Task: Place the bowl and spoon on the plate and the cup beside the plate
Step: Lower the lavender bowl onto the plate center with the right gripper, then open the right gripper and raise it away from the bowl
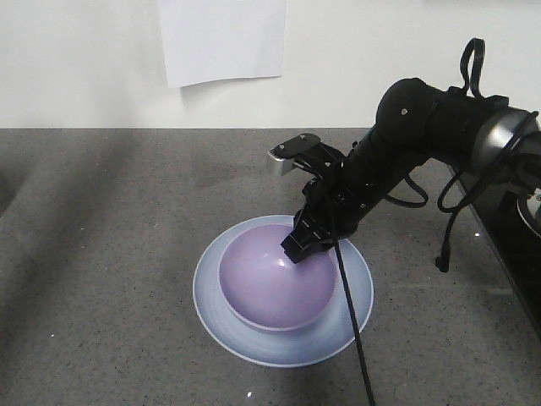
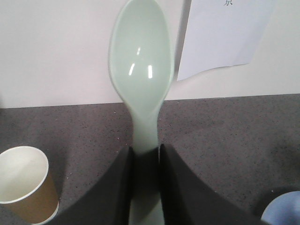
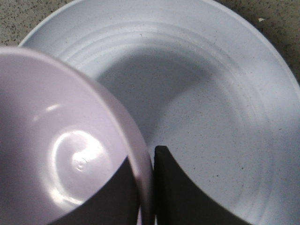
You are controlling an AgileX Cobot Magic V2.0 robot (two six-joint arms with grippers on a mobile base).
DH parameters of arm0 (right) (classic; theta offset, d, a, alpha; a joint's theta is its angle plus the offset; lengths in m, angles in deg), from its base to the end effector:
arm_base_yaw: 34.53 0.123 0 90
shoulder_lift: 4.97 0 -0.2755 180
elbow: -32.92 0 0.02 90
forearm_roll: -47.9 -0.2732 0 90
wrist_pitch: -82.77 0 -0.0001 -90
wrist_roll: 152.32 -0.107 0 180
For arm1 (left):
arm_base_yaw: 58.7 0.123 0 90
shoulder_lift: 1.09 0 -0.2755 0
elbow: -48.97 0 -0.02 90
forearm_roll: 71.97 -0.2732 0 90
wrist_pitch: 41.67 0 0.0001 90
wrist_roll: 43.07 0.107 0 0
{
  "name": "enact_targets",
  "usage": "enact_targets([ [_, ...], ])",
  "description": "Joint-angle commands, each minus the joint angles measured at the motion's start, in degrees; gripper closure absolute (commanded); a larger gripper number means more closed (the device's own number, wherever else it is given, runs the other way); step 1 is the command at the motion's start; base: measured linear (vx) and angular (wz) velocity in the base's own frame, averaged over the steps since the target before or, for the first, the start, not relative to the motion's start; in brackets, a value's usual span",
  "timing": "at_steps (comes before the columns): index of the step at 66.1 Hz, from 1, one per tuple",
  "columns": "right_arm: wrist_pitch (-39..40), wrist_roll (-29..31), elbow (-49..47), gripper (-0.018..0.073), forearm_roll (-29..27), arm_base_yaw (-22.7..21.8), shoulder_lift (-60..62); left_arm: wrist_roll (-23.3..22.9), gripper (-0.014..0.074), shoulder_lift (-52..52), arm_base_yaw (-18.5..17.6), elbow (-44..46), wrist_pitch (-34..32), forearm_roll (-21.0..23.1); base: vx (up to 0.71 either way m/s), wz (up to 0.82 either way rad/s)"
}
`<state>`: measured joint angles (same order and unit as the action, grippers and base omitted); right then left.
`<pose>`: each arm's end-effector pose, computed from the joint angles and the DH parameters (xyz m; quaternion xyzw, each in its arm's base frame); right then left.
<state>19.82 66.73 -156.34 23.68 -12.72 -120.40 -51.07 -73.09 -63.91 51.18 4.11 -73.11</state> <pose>0.3649 0.1882 0.2179 -0.4264 0.8784 0.1789 0.1209 0.2599 -0.0222 0.4519 -0.0185 0.8458 -0.0516 0.5307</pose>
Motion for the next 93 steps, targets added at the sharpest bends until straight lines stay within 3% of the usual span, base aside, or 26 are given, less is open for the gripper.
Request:
enact_targets([
  [1, 1.0, 0.1, -1.6, 0.0439, -1.6, -0.1, 2.9, -0.3, 0.0602, 1.0, 0.0, 1.6, -4.3, 0.4, 0.00, 0.00],
  [24, 4.6, -1.7, -1.7, 0.0202, -1.5, -0.1, 3.3, -0.3, 0.0602, 1.0, 0.0, 1.6, -4.3, 0.4, 0.00, 0.00],
  [38, 5.6, -2.5, -4.9, 0.0174, -1.0, -0.2, 5.4, -0.3, 0.0602, 1.0, 0.0, 1.6, -4.3, 0.4, 0.00, 0.00],
  [52, 5.7, -5.1, -10.7, 0.0179, 3.1, -0.3, 10.2, -0.3, 0.0602, 1.0, 0.0, 1.6, -4.5, 0.4, 0.00, 0.00],
  [65, 7.2, -9.5, -14.4, 0.0256, 6.2, -0.3, 17.9, -0.3, 0.0602, 1.0, 0.0, 1.6, -4.8, 0.4, 0.00, 0.00],
  [83, 7.8, -10.4, -14.7, 0.0559, 9.0, -0.3, 30.8, -0.3, 0.0602, 1.0, 0.0, 1.6, -4.8, 0.5, 0.00, 0.00],
  [86, 7.7, -10.4, -14.7, 0.0575, 9.4, -0.3, 33.0, -0.3, 0.0602, 1.0, 0.0, 1.6, -4.8, 0.8, 0.00, 0.00],
  [93, 6.9, -11.9, -14.7, 0.0567, 11.3, -0.3, 38.2, 2.7, 0.0602, 1.0, 0.0, 1.6, -4.7, 6.3, 0.00, 0.00],
])
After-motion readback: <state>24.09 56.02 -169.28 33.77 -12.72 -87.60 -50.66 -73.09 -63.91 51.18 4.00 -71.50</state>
